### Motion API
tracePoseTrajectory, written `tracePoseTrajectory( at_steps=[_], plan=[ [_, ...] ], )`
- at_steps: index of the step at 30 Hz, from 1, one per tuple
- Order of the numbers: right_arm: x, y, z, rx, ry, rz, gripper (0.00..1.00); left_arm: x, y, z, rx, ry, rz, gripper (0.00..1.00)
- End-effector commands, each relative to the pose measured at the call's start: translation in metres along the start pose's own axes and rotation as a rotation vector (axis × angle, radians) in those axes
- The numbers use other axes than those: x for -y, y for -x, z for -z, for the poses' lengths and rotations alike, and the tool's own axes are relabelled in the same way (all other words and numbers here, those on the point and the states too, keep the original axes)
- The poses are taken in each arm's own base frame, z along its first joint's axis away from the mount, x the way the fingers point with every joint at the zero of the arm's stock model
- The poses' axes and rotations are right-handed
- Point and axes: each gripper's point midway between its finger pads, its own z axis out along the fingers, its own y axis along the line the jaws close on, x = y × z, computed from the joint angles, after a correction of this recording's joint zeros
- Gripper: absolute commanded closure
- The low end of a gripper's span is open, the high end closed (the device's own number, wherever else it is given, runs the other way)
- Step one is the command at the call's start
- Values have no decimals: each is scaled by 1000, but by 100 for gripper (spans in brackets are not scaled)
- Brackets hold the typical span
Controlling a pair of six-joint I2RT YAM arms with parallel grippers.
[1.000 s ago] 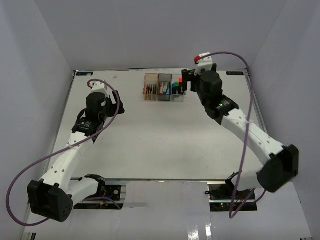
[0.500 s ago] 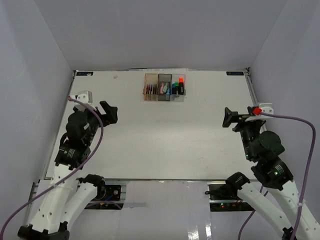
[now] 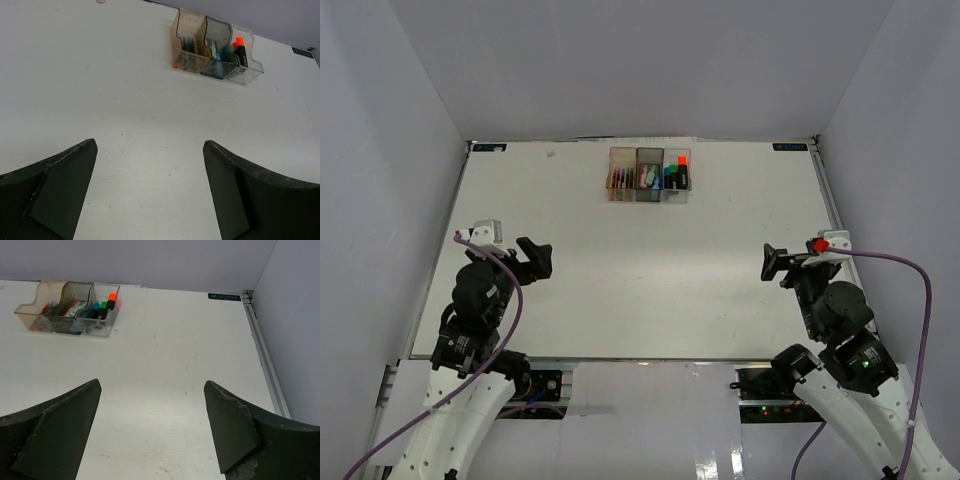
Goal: Sort the stationery into containers
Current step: Reset both arms
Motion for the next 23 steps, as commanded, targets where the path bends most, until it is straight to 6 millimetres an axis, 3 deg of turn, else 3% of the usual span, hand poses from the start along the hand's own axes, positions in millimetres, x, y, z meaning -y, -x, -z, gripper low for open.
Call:
tracePoseTrajectory(
  at_steps=[1, 23],
  plan=[
    [-1, 10, 1, 41, 6, -46, 10, -3, 4, 0, 23, 17, 9, 2],
    [3, 11, 4, 70, -6, -59, 10, -9, 0, -6, 5, 53, -2, 2]
  ],
)
